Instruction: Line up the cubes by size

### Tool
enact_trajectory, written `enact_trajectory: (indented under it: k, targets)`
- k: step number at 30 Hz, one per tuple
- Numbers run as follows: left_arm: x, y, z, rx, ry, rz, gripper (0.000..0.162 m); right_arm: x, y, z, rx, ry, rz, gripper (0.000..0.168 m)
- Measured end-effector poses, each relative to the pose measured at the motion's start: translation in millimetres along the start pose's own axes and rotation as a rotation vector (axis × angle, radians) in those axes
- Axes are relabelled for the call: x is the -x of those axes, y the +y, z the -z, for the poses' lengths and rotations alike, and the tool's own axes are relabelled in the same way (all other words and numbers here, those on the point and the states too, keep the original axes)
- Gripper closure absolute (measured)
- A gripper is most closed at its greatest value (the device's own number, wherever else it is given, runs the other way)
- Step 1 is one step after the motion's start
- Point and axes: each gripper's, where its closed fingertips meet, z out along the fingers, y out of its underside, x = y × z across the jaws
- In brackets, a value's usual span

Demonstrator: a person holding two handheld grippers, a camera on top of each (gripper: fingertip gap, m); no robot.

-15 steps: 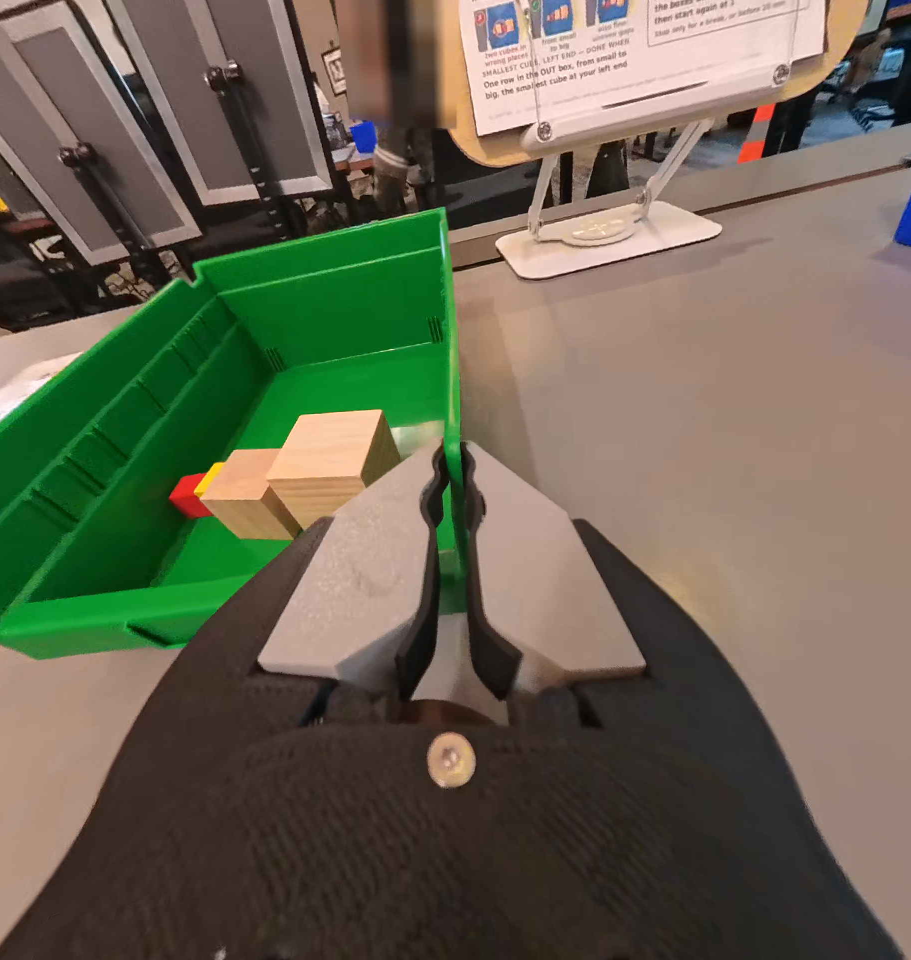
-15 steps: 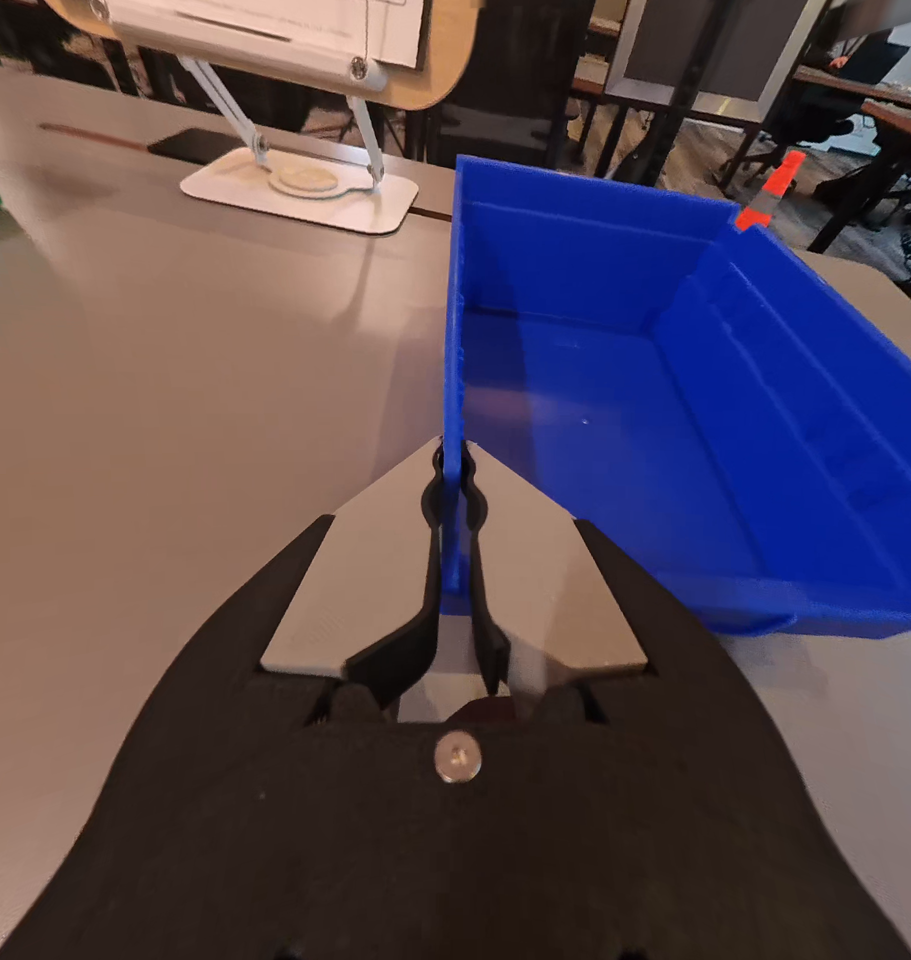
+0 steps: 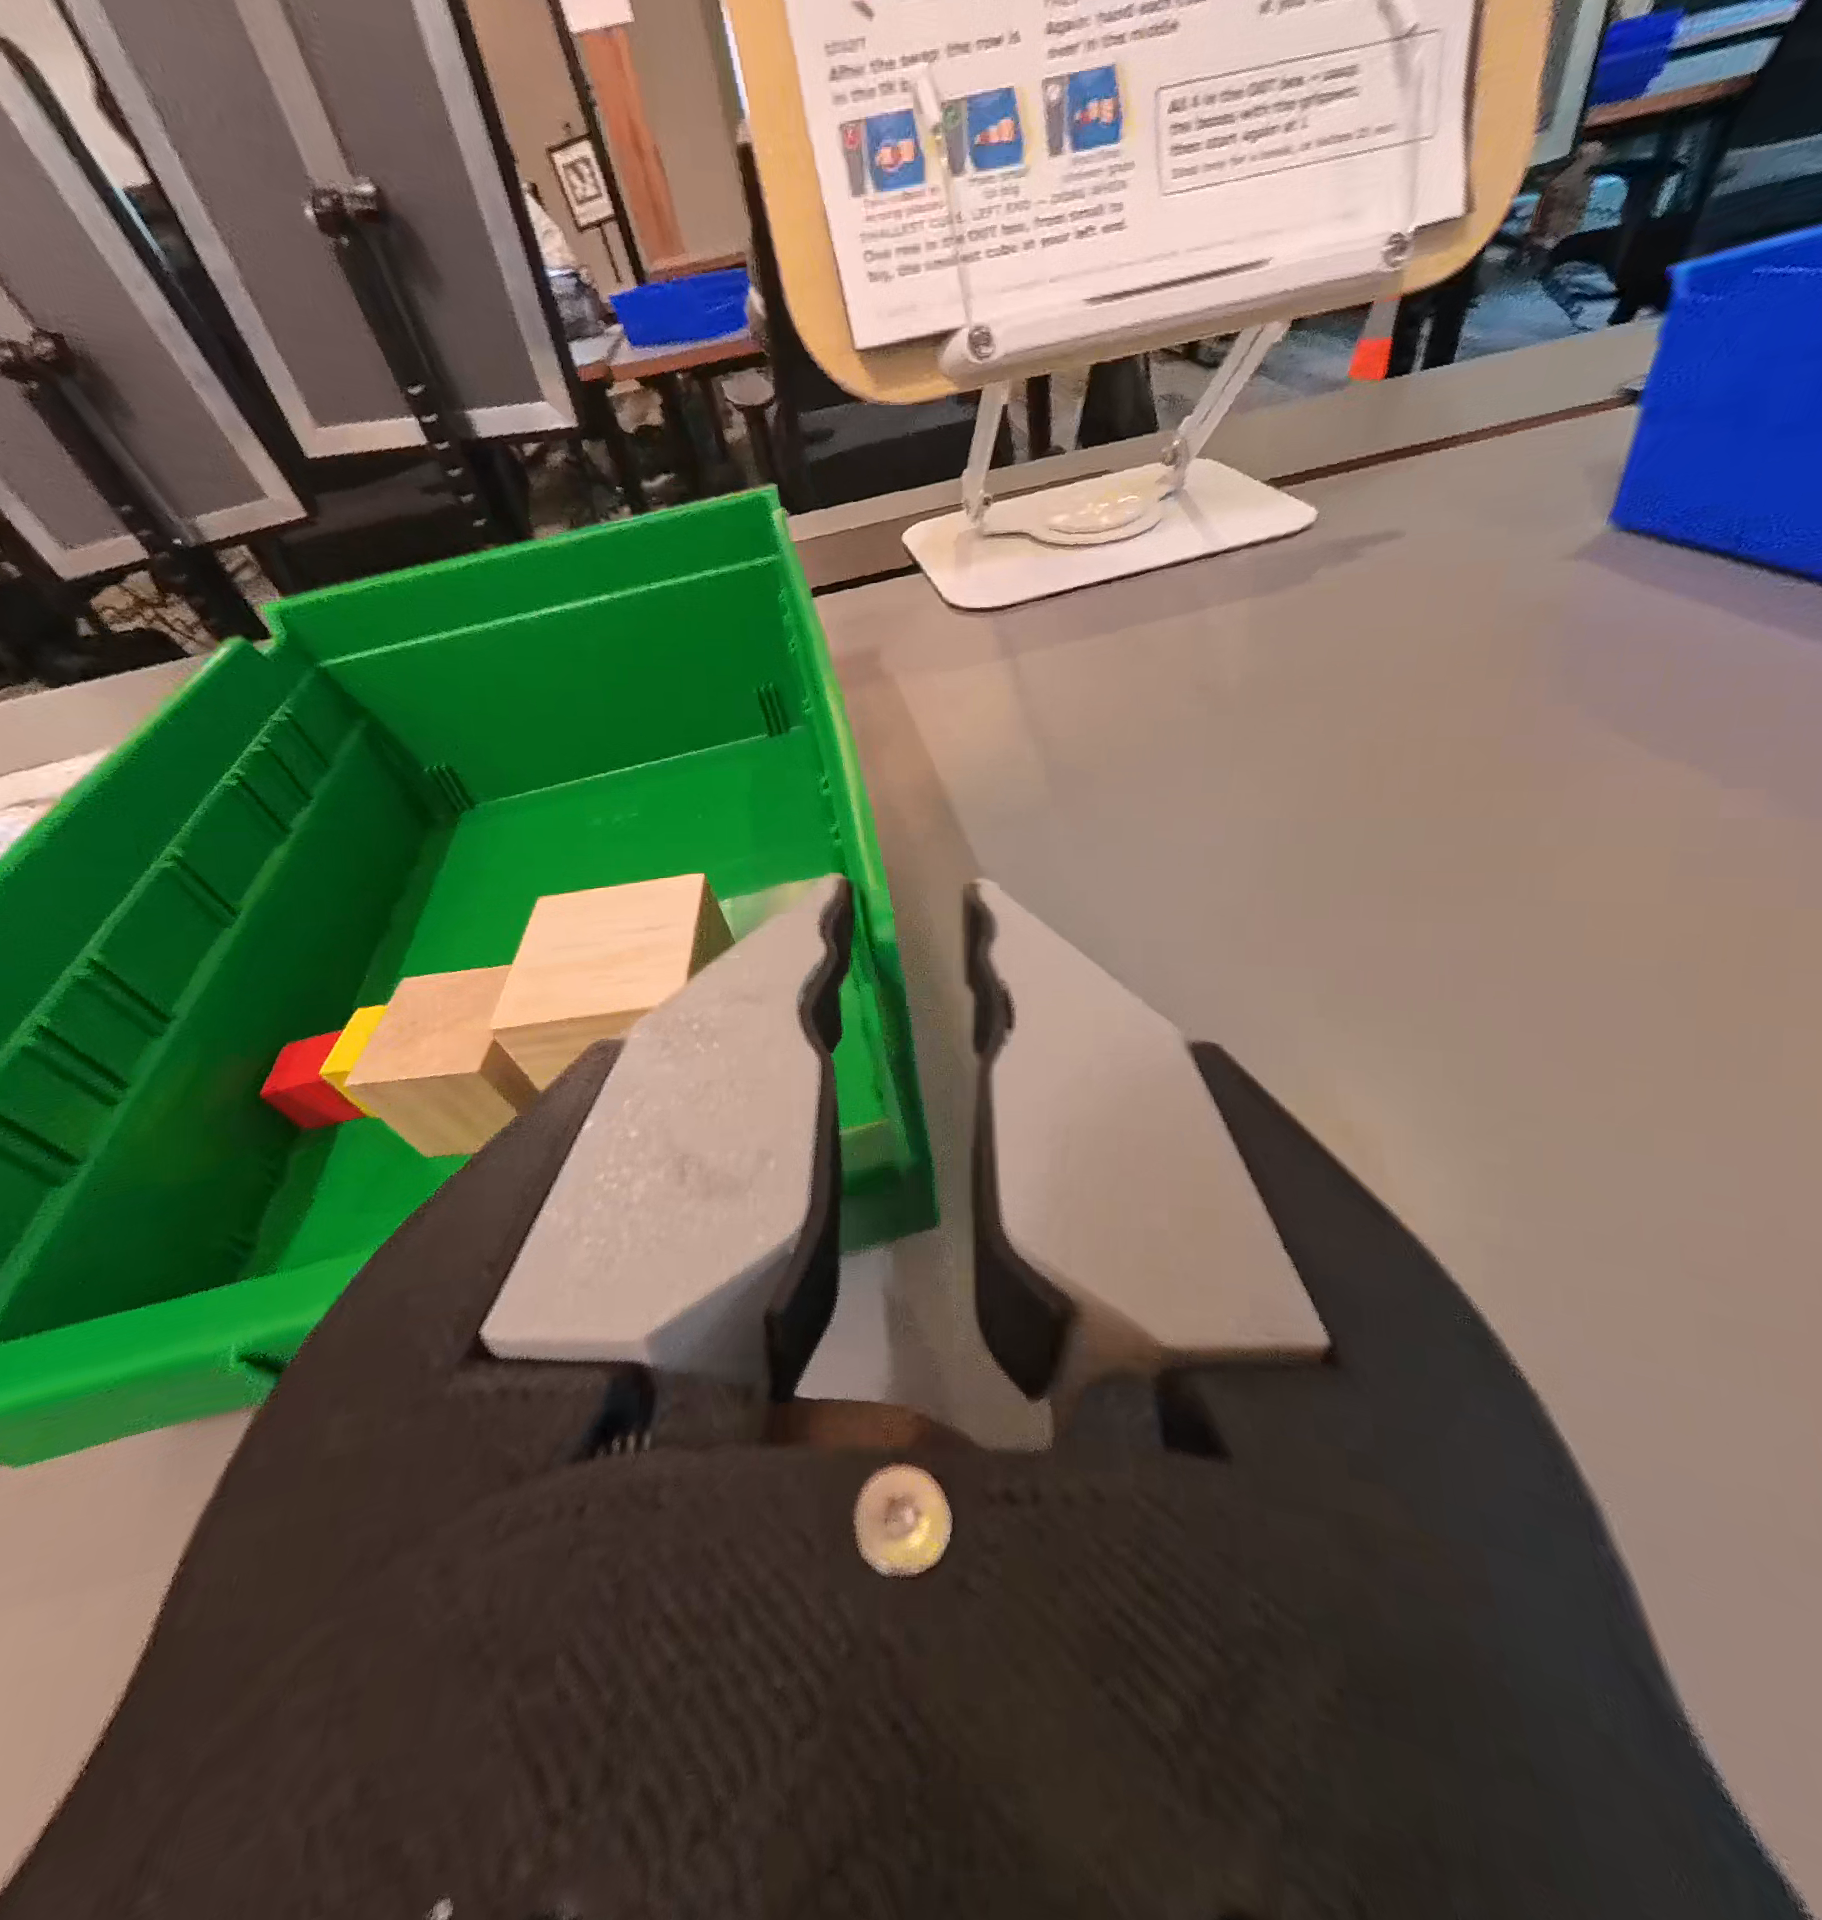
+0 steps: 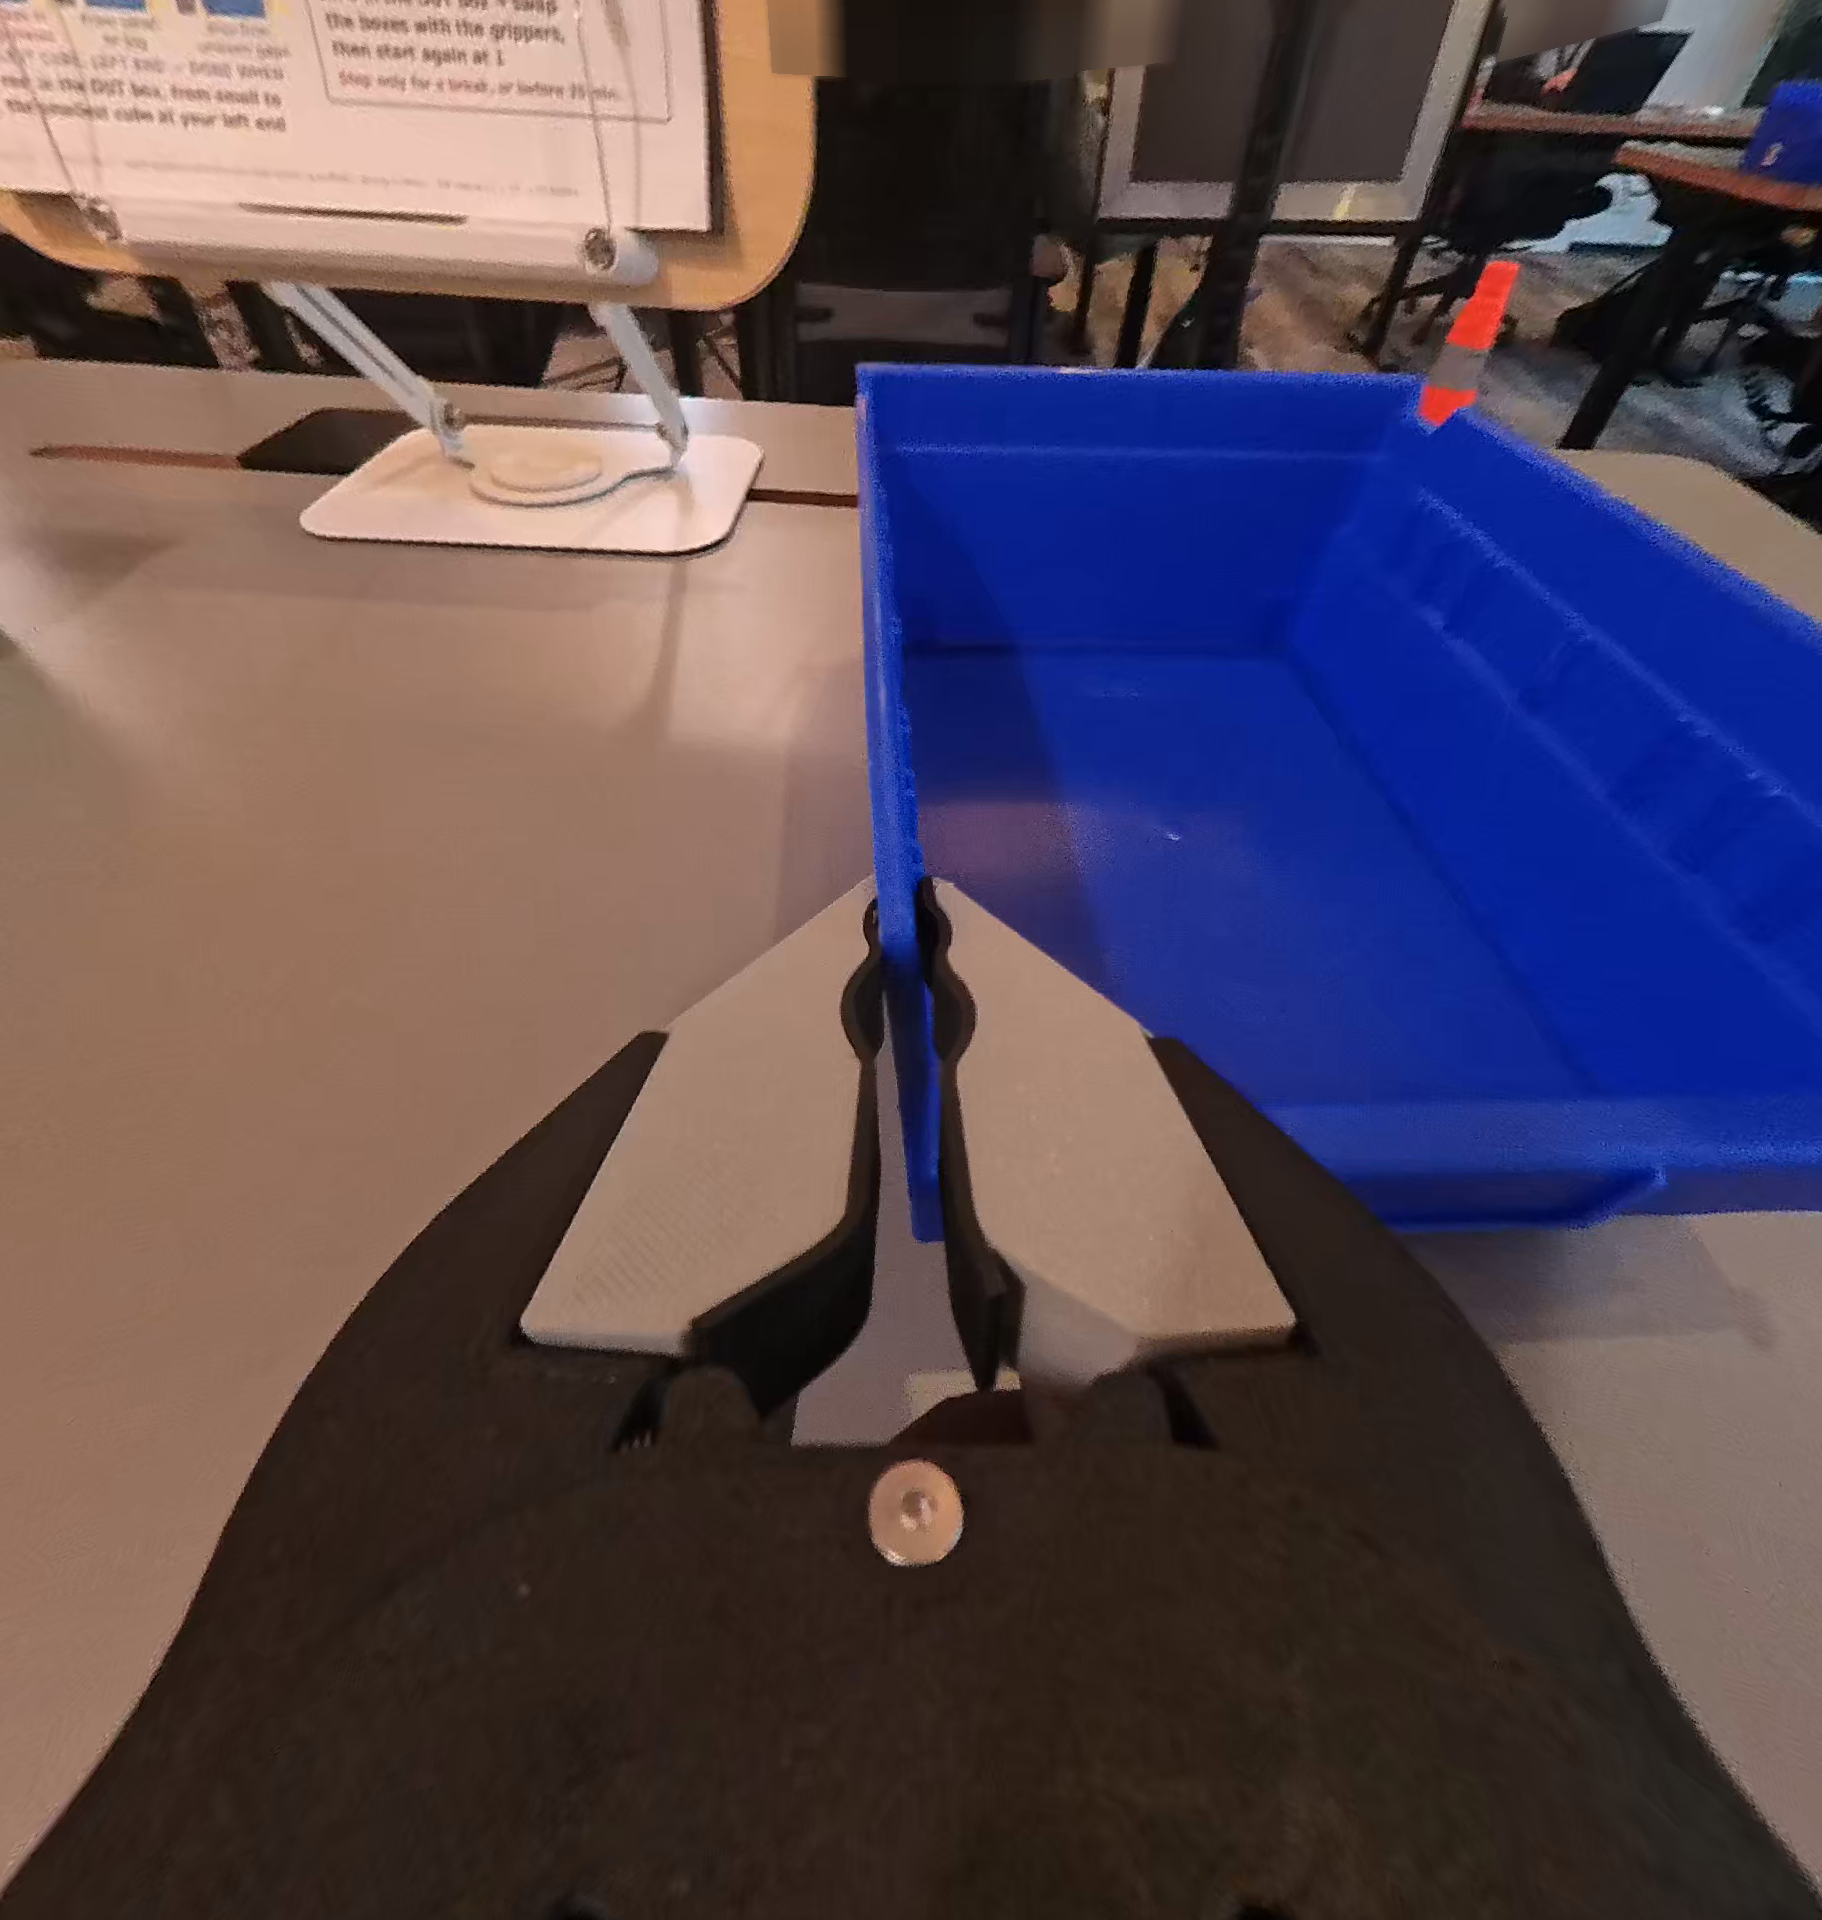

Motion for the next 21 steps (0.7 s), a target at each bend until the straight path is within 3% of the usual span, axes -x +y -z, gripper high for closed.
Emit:
enact_trajectory:
  k: [2, 5, 9, 13, 15, 18, 21]
  targets:
    - [-2, 0, 5, 0.030, 0.022, -0.021, 0.123, 4, 2, -1, -0.011, 0.011, 0.016, 0.167]
    - [-1, -9, 22, 0.022, 0.057, -0.026, 0.106, 16, -10, 8, -0.072, -0.051, 0.028, 0.155]
    - [18, -35, 49, -0.020, 0.111, 0.015, 0.109, 29, -52, 41, -0.222, -0.071, 0.152, 0.131]
    - [40, -58, 56, -0.059, 0.136, 0.066, 0.115, 126, -75, 68, -0.262, -0.402, 0.391, 0.102]
    - [35, -61, 51, -0.048, 0.180, 0.075, 0.112, 172, -62, 62, -0.168, -0.598, 0.455, 0.105]
    - [17, -59, 44, -0.015, 0.262, 0.034, 0.109, 213, -45, 30, -0.072, -0.783, 0.465, 0.094]
    - [-2, -64, 42, -0.044, 0.347, 0.027, 0.121, 236, -29, -6, -0.013, -0.886, 0.441, 0.092]
